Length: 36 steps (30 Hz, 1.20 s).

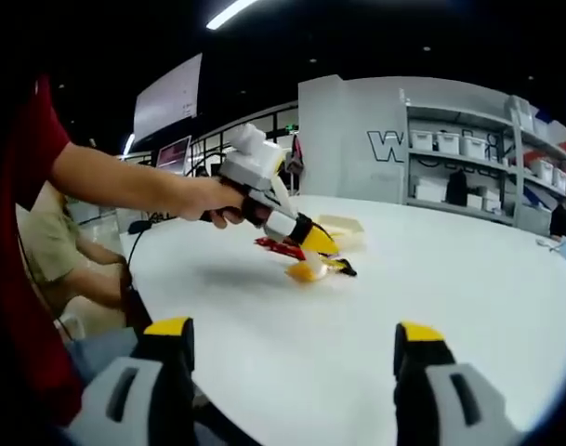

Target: Place the target food into the container with the food tongs after gripping and lifting it, then release it inside without dropping or visibly crushing the food.

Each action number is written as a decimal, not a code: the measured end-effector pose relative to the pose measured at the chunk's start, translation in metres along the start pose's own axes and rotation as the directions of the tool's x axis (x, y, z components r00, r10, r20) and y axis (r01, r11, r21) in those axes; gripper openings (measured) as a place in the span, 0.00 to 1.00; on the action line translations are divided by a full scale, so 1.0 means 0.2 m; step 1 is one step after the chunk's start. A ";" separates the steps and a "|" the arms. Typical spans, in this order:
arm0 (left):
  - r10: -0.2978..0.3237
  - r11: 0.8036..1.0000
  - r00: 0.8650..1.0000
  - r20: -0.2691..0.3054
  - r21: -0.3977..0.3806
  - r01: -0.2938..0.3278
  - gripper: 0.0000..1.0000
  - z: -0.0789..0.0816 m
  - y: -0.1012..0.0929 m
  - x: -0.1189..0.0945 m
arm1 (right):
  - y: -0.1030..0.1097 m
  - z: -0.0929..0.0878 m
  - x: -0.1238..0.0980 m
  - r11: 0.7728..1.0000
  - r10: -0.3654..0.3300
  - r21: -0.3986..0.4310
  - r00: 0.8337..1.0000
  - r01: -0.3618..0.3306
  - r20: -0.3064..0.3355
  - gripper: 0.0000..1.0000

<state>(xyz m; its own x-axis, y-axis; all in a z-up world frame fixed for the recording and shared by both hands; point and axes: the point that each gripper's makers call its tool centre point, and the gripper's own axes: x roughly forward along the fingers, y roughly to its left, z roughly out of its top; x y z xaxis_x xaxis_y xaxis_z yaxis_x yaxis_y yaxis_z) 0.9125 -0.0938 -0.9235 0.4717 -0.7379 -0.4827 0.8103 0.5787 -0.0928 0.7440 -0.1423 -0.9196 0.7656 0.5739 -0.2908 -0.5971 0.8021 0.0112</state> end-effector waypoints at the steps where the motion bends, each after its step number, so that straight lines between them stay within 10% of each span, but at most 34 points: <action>1: 0.001 1.000 1.000 0.009 0.008 -0.001 0.20 0.00 -0.01 0.00 | 0.01 0.00 0.00 1.000 0.001 -0.004 1.000 -0.001 -0.001 0.87; 5: -0.002 0.999 0.999 0.034 0.051 0.000 0.20 0.01 -0.02 -0.02 | 0.02 0.03 -0.01 1.000 0.006 -0.016 1.000 -0.006 0.004 0.87; 12: 0.002 0.964 0.995 0.101 -0.264 0.025 0.19 0.05 0.09 -0.16 | 0.01 0.04 -0.03 1.000 -0.011 -0.010 1.000 0.011 0.019 0.86; 24: 0.155 0.967 0.977 0.146 -0.223 -0.120 0.19 0.13 0.45 -0.39 | 0.04 0.04 0.00 1.000 -0.003 -0.022 1.000 0.003 0.008 0.87; 36: 0.167 0.968 0.969 0.180 -0.216 -0.127 0.20 0.28 0.49 -0.44 | 0.04 0.05 -0.01 1.000 -0.002 -0.026 1.000 0.002 0.006 0.86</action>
<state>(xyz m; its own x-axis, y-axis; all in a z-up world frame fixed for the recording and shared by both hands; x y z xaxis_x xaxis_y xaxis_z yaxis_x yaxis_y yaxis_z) 0.9698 0.0095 -0.8420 0.6554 -0.6809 -0.3269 0.6494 0.7290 -0.2166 0.7408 -0.1348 -0.9089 0.7682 0.5734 -0.2849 -0.6014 0.7988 -0.0140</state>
